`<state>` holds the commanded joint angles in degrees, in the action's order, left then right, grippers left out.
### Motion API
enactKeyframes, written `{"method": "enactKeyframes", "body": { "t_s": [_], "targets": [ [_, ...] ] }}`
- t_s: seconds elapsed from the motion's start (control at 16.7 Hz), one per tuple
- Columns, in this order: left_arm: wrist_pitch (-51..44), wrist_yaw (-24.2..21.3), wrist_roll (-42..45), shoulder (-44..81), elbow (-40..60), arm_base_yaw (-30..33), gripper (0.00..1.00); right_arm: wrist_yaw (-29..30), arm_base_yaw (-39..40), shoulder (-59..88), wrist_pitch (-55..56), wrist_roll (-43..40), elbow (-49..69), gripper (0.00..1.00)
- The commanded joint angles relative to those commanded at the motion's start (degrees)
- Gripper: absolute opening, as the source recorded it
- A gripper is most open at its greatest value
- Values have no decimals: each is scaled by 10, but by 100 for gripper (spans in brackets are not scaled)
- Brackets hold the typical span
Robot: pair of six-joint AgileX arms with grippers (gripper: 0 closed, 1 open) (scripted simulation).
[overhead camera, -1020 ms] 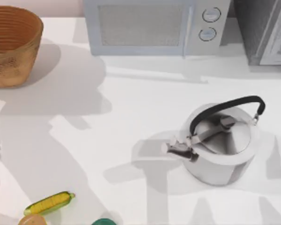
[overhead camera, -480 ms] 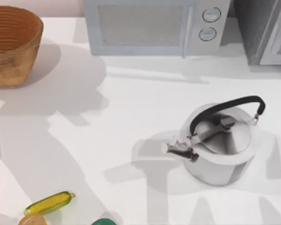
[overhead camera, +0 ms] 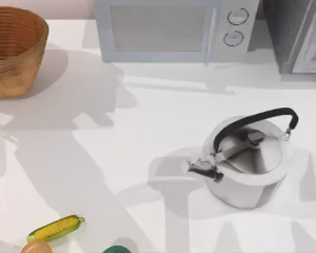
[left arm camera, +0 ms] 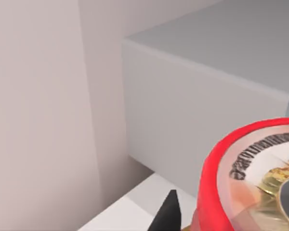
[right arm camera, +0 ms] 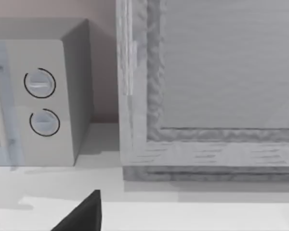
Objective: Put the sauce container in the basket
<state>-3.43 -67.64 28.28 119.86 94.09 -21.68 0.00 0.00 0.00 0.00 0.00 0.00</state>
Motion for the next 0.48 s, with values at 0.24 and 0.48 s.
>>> {"method": "enactKeyframes", "body": {
  "t_s": [0.24, 0.48],
  "targets": [
    [13, 8, -11, 5, -5, 2, 0, 0, 0, 0, 0, 0, 0, 100],
    [13, 8, -11, 5, -5, 2, 15, 0, 0, 0, 0, 0, 0, 100]
  ]
}}
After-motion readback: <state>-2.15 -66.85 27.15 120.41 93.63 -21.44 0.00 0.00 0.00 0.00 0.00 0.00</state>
